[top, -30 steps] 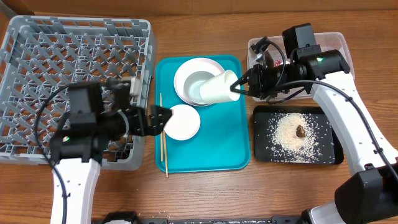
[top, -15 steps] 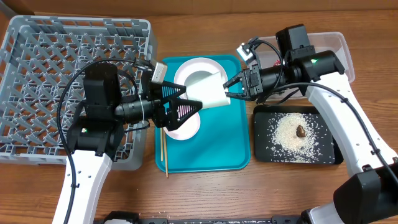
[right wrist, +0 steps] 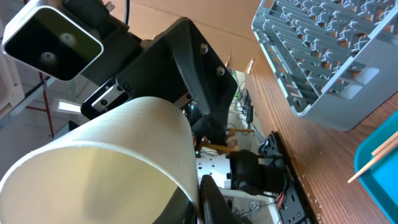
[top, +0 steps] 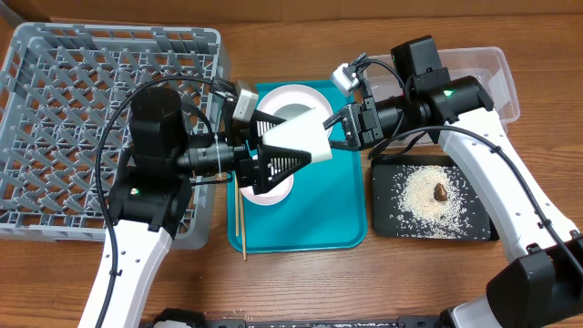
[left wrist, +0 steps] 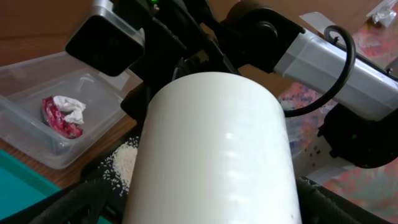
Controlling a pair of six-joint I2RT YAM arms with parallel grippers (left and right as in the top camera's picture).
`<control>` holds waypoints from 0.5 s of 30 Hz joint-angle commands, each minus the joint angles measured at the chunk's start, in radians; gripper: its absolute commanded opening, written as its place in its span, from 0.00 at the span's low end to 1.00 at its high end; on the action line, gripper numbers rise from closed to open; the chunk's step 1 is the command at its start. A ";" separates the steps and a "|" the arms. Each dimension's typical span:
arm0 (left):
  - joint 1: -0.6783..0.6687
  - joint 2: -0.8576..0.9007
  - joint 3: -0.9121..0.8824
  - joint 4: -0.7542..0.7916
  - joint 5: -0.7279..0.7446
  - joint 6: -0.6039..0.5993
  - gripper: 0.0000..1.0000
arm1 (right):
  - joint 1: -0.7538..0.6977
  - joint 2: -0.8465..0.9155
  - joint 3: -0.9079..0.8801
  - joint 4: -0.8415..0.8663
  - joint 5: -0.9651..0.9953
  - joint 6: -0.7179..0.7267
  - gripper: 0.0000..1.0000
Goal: Sort waste into correct bins and load items into the dishwasher
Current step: 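Hand the paper cup from the right gripper to the left gripper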
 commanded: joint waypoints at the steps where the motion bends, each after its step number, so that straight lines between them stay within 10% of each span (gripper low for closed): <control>1: -0.013 0.005 0.020 0.018 0.019 -0.047 0.91 | 0.005 0.000 -0.001 0.005 -0.032 -0.008 0.04; 15: -0.013 0.005 0.020 0.018 0.013 -0.045 0.53 | 0.005 0.000 -0.001 0.004 -0.032 -0.007 0.04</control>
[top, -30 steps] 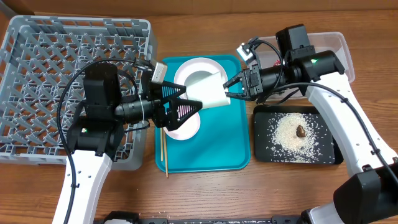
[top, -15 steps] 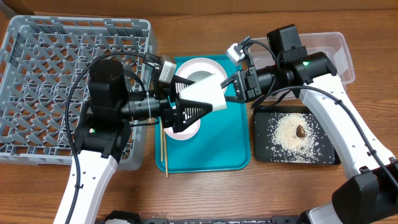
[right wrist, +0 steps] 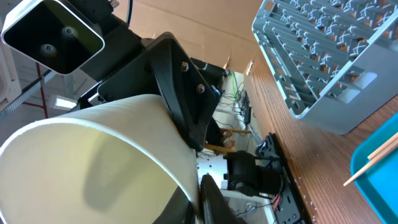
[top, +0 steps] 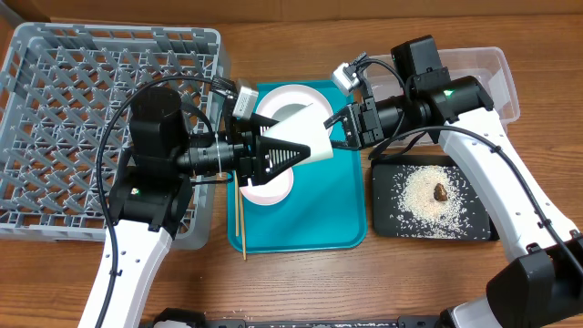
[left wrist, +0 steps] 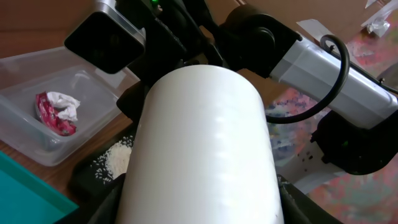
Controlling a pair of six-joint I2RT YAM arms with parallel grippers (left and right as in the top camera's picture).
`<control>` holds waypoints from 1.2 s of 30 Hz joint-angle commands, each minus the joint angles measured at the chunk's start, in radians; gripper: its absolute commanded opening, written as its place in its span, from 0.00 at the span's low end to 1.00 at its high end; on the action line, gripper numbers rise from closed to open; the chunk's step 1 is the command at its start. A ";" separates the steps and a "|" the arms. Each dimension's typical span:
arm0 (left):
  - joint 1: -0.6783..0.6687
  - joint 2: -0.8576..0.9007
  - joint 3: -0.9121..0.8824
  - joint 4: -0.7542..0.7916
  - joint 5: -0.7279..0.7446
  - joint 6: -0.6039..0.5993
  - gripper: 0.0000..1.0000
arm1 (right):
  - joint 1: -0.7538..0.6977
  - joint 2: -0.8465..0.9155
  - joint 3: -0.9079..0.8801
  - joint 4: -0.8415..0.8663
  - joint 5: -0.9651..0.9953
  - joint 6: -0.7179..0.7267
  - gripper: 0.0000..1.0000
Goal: Sort waste into correct bins and load items into the dishwasher
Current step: 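Hand the paper cup from the right gripper to the left gripper, then place the cup upside down in the dish rack with the left gripper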
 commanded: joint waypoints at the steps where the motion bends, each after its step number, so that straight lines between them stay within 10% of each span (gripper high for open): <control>1: -0.007 0.005 0.019 0.004 0.002 0.012 0.52 | 0.005 -0.001 -0.001 0.000 -0.031 0.013 0.04; 17: 0.082 0.003 0.019 -0.282 -0.278 0.224 0.04 | -0.145 -0.001 -0.001 -0.103 0.438 0.019 0.40; 36: 0.586 0.011 0.277 -1.018 -1.113 0.218 0.04 | -0.372 -0.095 0.005 -0.434 1.054 -0.087 0.41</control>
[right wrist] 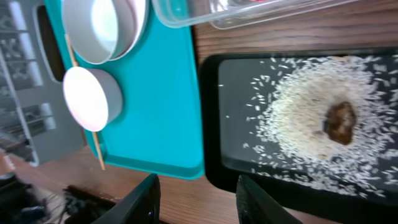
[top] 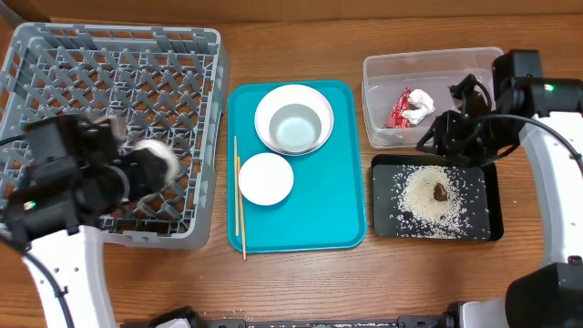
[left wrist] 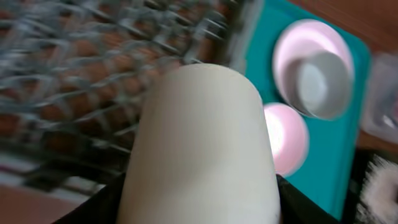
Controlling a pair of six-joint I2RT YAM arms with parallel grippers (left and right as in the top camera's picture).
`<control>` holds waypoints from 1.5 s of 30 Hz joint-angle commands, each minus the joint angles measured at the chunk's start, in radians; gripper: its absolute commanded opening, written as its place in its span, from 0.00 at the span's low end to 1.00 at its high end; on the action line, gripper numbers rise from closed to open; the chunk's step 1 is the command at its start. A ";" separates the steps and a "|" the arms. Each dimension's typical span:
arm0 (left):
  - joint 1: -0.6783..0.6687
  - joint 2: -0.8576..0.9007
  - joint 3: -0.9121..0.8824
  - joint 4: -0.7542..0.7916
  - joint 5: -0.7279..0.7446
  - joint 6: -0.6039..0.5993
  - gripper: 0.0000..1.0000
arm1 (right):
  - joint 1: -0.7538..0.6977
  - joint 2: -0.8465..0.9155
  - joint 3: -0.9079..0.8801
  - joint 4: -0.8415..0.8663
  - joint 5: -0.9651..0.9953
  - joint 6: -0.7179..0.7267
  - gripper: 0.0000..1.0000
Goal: Sort waste into correct bins and load items into the dishwasher
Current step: 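Place the cup upside down in the dish rack with the left gripper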
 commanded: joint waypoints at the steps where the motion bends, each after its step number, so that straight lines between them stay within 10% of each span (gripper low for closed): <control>1: 0.071 0.016 0.029 -0.010 -0.218 -0.036 0.04 | 0.005 -0.020 0.005 0.002 0.051 -0.027 0.41; 20: 0.079 0.438 0.029 0.118 -0.328 -0.036 0.08 | 0.005 -0.020 0.003 -0.013 0.051 -0.027 0.41; 25: 0.079 0.507 0.029 0.115 -0.328 -0.036 0.27 | 0.005 -0.020 0.003 -0.015 0.051 -0.027 0.42; 26: 0.079 0.513 0.029 0.116 -0.328 -0.036 0.64 | 0.005 -0.020 0.003 -0.019 0.051 -0.027 0.42; 28: 0.079 0.510 0.033 0.118 -0.320 -0.036 1.00 | 0.005 -0.020 0.003 -0.021 0.051 -0.031 0.42; 37: 0.062 0.445 0.235 0.006 -0.157 -0.024 1.00 | 0.005 -0.020 0.003 -0.024 0.051 -0.031 0.44; 45: -0.209 0.332 0.275 -0.010 -0.114 0.002 1.00 | 0.005 -0.020 0.003 -0.029 0.040 -0.029 0.80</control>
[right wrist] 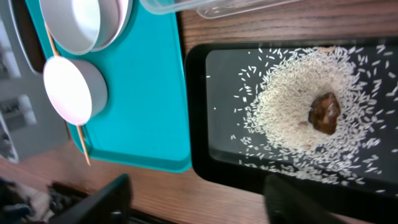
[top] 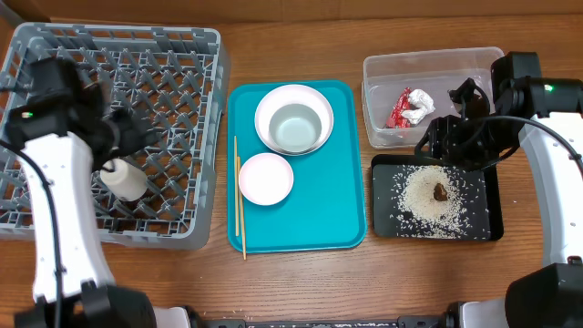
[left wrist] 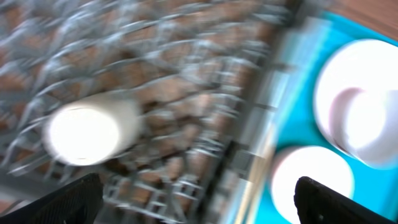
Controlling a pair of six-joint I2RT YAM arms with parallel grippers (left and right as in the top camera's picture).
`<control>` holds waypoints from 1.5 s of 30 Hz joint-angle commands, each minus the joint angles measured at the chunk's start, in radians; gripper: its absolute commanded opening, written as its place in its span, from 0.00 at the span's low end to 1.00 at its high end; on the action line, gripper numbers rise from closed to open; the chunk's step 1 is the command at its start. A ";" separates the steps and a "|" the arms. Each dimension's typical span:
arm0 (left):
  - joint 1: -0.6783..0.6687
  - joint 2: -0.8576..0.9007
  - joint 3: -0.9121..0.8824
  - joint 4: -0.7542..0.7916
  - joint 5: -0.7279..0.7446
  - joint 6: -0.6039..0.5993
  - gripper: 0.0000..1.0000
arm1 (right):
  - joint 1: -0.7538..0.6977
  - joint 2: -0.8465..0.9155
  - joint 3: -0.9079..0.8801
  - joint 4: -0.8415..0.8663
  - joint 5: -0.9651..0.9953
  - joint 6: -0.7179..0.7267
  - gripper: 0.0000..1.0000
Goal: Sort waste into correct bins and load items into the dishwasher
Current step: 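Place the cup upside down in the dish rack with the left gripper, then grasp the pink saucer with the left gripper and lift it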
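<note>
A white cup (top: pixel 123 179) stands bottom-up in the grey dish rack (top: pixel 55 219), near its front right; in the left wrist view the cup (left wrist: pixel 84 130) shows blurred at upper left. My left gripper (top: pixel 126 144) hovers just behind it, open and empty (left wrist: pixel 199 205). On the teal tray (top: pixel 319 228) sit a large white bowl (top: pixel 293 118), a small white bowl (top: pixel 265 178) and chopsticks (top: pixel 239 196). My right gripper (top: pixel 444 143) hangs open and empty (right wrist: pixel 199 202) over the black tray's left edge.
A black tray (top: pixel 387 223) holds scattered rice (right wrist: pixel 292 115) and a brown scrap (right wrist: pixel 324 112). Behind it a clear bin (top: pixel 492 64) contains a red wrapper and a white tissue. Bare wooden table lies along the front.
The left gripper held the cup over the rack; now the cup stands in the rack and the gripper is open, apart from it. The right jaws stand wider.
Both grippers met over the teal tray, the right holding the cup's rim and the left open around it. Then the left was shut on the cup. Later the left held it over the rack while the right was back over the black tray. Now the cup stands released.
</note>
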 commanded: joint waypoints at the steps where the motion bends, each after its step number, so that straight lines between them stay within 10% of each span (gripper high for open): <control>1: -0.175 -0.037 0.019 -0.016 0.029 0.026 1.00 | 0.003 -0.019 0.003 0.005 -0.009 0.001 0.84; 3: -0.271 -0.028 0.011 -0.016 0.029 0.026 1.00 | 0.003 -0.019 0.003 0.005 -0.021 0.002 1.00; 22: -0.787 0.370 -0.011 -0.005 -0.024 0.017 0.90 | 0.003 -0.019 0.003 -0.002 0.212 0.159 1.00; 35: -0.790 0.575 -0.010 -0.003 0.030 0.013 0.04 | 0.003 -0.019 0.003 -0.003 0.212 0.159 0.94; 45: -0.785 0.443 0.026 -0.021 0.032 -0.047 0.04 | 0.003 -0.019 0.003 -0.006 0.212 0.159 0.93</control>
